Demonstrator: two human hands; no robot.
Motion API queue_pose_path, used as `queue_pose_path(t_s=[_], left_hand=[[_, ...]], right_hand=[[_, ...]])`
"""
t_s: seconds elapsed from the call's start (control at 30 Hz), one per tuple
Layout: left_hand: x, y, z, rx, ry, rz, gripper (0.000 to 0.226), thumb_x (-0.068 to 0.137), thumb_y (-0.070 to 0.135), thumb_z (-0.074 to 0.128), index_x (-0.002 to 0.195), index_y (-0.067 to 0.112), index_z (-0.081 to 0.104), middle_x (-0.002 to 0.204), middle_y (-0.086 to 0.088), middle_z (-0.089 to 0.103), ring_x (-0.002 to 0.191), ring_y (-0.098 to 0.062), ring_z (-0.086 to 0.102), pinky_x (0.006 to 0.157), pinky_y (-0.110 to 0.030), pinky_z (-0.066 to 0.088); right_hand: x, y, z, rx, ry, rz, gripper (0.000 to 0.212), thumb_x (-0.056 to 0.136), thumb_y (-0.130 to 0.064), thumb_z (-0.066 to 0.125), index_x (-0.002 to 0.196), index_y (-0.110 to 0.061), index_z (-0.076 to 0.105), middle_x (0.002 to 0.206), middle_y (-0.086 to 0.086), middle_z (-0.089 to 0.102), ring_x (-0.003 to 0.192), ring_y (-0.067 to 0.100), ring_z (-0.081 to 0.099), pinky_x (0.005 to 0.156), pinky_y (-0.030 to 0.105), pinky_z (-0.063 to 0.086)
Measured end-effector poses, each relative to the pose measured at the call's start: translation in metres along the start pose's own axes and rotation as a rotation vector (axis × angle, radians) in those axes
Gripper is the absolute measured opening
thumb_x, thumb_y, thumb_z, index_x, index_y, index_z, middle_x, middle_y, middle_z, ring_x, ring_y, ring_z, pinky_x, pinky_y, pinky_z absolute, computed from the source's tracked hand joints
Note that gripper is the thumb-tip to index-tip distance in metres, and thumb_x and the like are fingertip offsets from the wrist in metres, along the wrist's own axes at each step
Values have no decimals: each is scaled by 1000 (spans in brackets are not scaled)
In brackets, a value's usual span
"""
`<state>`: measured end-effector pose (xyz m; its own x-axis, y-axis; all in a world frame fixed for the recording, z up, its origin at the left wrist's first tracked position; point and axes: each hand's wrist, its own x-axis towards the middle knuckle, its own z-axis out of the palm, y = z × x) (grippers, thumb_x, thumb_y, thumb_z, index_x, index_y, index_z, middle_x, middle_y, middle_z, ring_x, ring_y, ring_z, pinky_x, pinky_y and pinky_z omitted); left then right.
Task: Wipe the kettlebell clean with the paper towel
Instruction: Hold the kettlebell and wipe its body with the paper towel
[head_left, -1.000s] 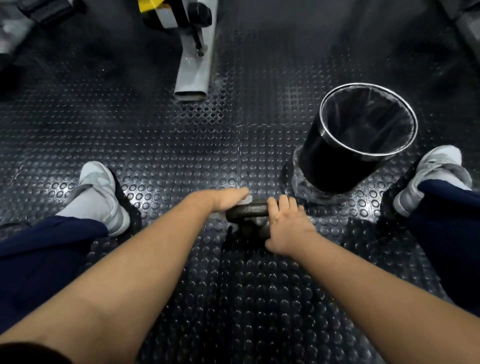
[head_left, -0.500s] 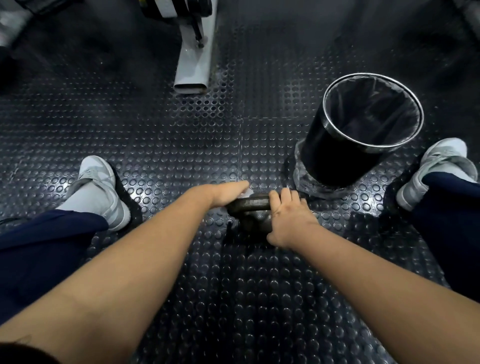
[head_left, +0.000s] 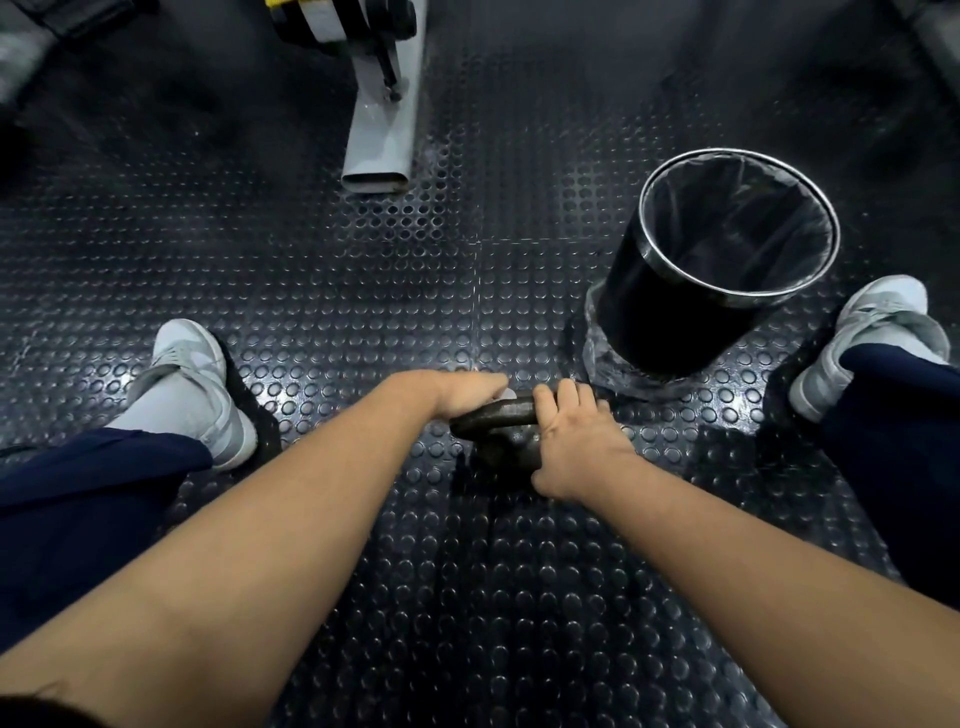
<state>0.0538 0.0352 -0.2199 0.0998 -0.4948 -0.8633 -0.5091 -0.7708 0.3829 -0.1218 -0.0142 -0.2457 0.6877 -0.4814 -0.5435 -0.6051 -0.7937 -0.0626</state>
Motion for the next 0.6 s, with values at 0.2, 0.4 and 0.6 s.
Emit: queue_pose_path(t_s=[0.2,0.4,0.6], left_hand=[[-13,-14,-12,-93,102,29,26,108,39,27,88,25,38,83,5,40,83,-20,37,82,-38,36],[-9,-12,3,-103,78,40,28,90,50,34,83,25,42,81,1,50,81,-22,42,92,-43,42],[-3,-17,8,-91,102,34,44,97,57,27,84,25,54,87,-2,61,82,-20,52,96,-46,48]], right_hand=[[-1,2,2,13,-6,0,114,80,-46,74,161,-13,1,146,14,24,137,33,29,122,52,29],[1,-1,-1,31,-16,10,115,80,-45,74,162,-13,-2,147,14,23,139,33,27,125,53,25],[2,0,-1,14,-23,4,118,81,-47,74,162,-14,-5,148,14,21,141,34,27,126,54,24]])
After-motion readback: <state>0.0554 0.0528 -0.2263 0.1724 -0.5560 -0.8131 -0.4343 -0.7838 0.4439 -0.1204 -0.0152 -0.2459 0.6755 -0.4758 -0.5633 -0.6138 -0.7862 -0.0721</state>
